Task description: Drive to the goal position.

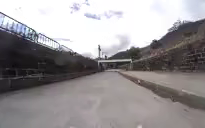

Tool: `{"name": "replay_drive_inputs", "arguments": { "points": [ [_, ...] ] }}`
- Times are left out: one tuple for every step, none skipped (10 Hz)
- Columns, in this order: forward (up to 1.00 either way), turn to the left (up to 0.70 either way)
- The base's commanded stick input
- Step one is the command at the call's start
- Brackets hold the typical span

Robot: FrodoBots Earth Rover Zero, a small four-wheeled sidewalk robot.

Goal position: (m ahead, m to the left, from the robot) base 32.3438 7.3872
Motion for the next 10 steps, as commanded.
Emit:
{"name": "replay_drive_inputs", "arguments": {
  "points": [
    [1.0,-0.03],
    [1.0,-0.01],
    [1.0,0.0],
    [1.0,0.0],
    [1.0,0.0],
    [1.0,0.0],
    [1.0,0.0],
    [1.0,0.0],
    [1.0,0.0],
    [1.0,0.0]
  ]
}}
